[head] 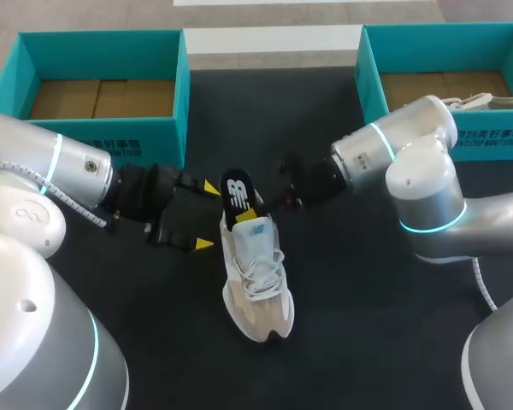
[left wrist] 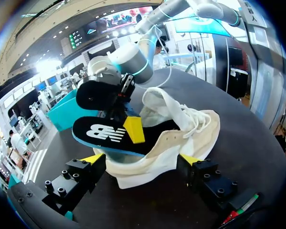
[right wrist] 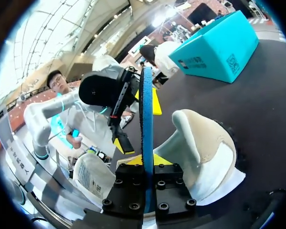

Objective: Take the shoe out of the shoebox, open the shoe tongue, remove and reinsert the insole, then place the shoe into the shoebox

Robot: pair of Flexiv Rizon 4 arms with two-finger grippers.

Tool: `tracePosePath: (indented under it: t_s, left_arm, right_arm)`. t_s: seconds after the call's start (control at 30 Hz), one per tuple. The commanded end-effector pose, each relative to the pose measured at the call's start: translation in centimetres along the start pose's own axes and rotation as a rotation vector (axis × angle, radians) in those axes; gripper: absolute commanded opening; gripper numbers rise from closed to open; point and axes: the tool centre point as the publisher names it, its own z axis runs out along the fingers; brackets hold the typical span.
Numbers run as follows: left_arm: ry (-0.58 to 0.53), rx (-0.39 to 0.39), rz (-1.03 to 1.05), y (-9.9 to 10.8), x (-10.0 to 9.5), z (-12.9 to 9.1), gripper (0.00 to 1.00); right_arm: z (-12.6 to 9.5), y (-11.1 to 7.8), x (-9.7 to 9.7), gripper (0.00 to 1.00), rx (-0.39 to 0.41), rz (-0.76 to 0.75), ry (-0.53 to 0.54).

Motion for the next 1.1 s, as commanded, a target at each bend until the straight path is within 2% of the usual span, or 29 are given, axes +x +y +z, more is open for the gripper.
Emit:
tracePosePath:
  t_s: [0.03, 0.37, 0.4, 0.47, 0.53, 0.73, 0.83, 0.87, 1.1]
  left_arm:
    - [0.001, -0.004, 0.000, -0.1, 0.1, -0.1, 1.00]
    - [0.001, -0.004, 0.000, -0.1, 0.1, -0.1, 1.00]
    - [0.001, -0.004, 0.000, -0.1, 0.1, -0.1, 1.00]
    - [0.001, -0.004, 0.000, -0.1, 0.1, -0.1, 1.00]
    - [0.001, -0.004, 0.000, -0.1, 0.1, -0.1, 1.00]
    - [0.001, -0.004, 0.000, -0.1, 0.1, -0.1, 1.00]
    - [0.001, -0.004, 0.000, -0.1, 0.1, -0.1, 1.00]
    - [0.001, -0.004, 0.000, -0.1, 0.1, -0.1, 1.00]
    - [0.001, -0.004, 0.000, -0.1, 0.1, -0.1, 1.00]
  right_arm:
    - [0.7, -1.1, 0.2, 0.00, -0.015, 0.019, -0.002]
    - [0.8, -1.7, 0.7, 0.00, -0.009, 0.042, -0.013]
    - [0.7, -1.5, 0.7, 0.02, -0.009, 0.037, -0.017]
    - [0.5, -1.2, 0.6, 0.12, -0.010, 0.025, -0.026]
    - [0.2, -0.8, 0.6, 0.15, -0.006, 0.013, -0.032]
    - [-0.3, 0.4, 0.0, 0.13, 0.002, -0.019, -0.035]
    - [-0.2, 0.8, -0.3, 0.07, 0.010, -0.027, -0.030]
    - [-0.2, 0.8, -0.4, 0.01, 0.013, -0.028, -0.027]
    - [0.2, -0.6, 0.0, 0.00, 0.043, 0.029, -0.012]
